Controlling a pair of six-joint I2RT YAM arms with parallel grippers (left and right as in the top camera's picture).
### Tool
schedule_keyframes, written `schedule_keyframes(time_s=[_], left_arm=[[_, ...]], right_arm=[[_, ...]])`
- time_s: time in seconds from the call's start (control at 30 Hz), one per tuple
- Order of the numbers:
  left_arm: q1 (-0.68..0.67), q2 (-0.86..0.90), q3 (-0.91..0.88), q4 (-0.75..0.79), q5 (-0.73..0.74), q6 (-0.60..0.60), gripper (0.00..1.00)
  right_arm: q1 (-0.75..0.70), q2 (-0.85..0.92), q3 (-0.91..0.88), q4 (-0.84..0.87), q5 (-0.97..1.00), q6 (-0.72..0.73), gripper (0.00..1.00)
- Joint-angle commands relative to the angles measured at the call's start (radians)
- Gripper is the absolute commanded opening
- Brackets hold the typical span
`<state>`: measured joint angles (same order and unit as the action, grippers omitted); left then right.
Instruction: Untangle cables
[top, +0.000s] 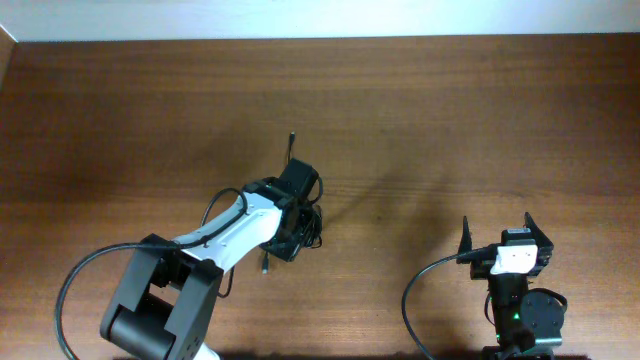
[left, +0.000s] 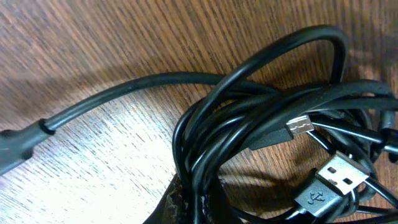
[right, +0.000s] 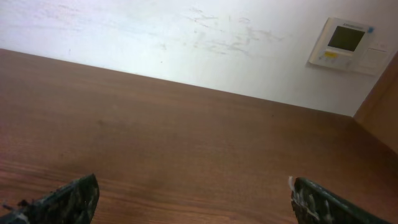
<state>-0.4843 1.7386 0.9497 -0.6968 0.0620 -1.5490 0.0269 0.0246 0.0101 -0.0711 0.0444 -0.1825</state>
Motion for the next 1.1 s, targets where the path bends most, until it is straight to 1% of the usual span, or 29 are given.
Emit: schedule_keyframes(time_s=[0.0,0.03,0.07,0.1,0.17,0.23,0.3,0.33,0.37,0.4,0.43,0.47,0.53,0.6,0.63,0.67,0.7,0.77,0.8,0.83,0.9,0.93,0.97,1.0,1.03,1.07], left_arm=[[0.097,-0.058,0.019,-0.005,-0.035,0.444,0.00],[0.133,-0.126,0.033,-0.008,-0.024,0.618,0.00],[0.161,-0.226,0.039,-0.033,-0.012,0.736,0.00],[0.168,-0.314,0.039,-0.053,0.008,0.807,0.00],[0.167,-0.545,0.039,-0.101,0.065,1.017,0.00],[0.167,-0.639,0.038,-0.113,0.064,1.080,0.00],[0.167,-0.662,0.037,-0.125,0.066,1.068,0.00],[0.166,-0.647,0.032,-0.133,0.082,1.014,0.00],[0.166,-0.618,0.023,-0.135,0.122,0.935,0.00],[0.165,-0.577,0.013,-0.135,0.161,0.878,0.00],[0.156,-0.519,0.006,-0.135,0.218,0.826,0.00],[0.146,-0.478,0.005,-0.135,0.245,0.819,0.00],[0.105,-0.360,0.005,-0.135,0.287,0.819,0.00],[0.059,-0.282,0.005,-0.135,0.291,0.785,0.00],[0.039,-0.258,0.005,-0.135,0.291,0.783,0.00],[0.028,-0.252,0.005,-0.135,0.291,0.797,0.00],[0.028,-0.271,0.005,-0.134,0.294,0.834,0.00],[0.028,-0.357,0.005,-0.127,0.294,0.927,0.00],[0.023,-0.406,0.005,-0.126,0.293,0.979,0.00],[0.005,-0.439,0.005,-0.106,0.289,1.011,0.00],[-0.069,-0.478,0.005,0.015,0.299,1.015,0.00],[-0.112,-0.483,0.005,0.068,0.302,1.012,0.00],[-0.154,-0.483,0.005,0.103,0.301,1.012,0.00],[-0.188,-0.483,0.005,0.125,0.282,1.013,0.00],[-0.201,-0.483,0.005,0.112,0.243,1.013,0.00],[-0.208,-0.483,0.005,0.103,0.229,1.013,0.00]], right_arm=[[0.006,-0.004,-0.005,-0.008,0.001,0.003,0.98],[0.006,-0.004,-0.005,-0.008,0.002,0.003,0.99],[0.006,-0.004,-0.005,-0.008,0.002,0.003,0.98],[0.006,-0.004,-0.005,-0.008,0.002,0.003,0.98],[0.006,-0.004,-0.005,-0.008,0.002,0.003,0.98],[0.006,-0.004,-0.005,-0.008,0.002,0.003,0.98],[0.006,-0.004,-0.005,-0.009,-0.026,0.010,0.98],[0.006,-0.003,-0.005,-0.006,-0.097,0.108,0.98],[0.006,-0.003,-0.005,0.006,-0.204,0.349,0.98],[0.006,-0.003,-0.005,0.019,-0.358,0.625,0.98],[0.006,-0.003,-0.005,0.024,-0.524,0.867,0.98],[0.006,-0.003,-0.005,0.023,-0.651,1.019,0.98],[0.006,-0.003,-0.005,0.022,-0.674,1.029,0.99],[0.006,-0.003,-0.005,0.022,-0.696,1.028,0.99],[0.006,-0.003,-0.005,0.027,-0.724,1.025,0.95],[0.006,-0.003,-0.004,0.050,-0.805,1.026,0.73],[0.006,-0.002,-0.003,0.048,-0.859,1.041,0.68],[0.006,0.000,-0.003,0.044,-0.989,1.177,0.68],[0.008,0.000,-0.003,0.044,-1.031,1.286,0.68],[0.018,0.000,-0.003,0.045,-1.040,1.352,0.68],[0.096,0.000,-0.003,0.044,-0.981,1.370,0.69],[0.155,0.000,-0.003,0.045,-0.872,1.369,0.73],[0.223,0.000,-0.003,0.044,-0.758,1.359,0.73],[0.315,0.009,-0.003,0.045,-0.601,1.288,0.73],[0.364,0.022,-0.003,0.045,-0.483,1.255,0.73],[0.392,0.037,-0.003,0.047,-0.418,1.255,0.73]])
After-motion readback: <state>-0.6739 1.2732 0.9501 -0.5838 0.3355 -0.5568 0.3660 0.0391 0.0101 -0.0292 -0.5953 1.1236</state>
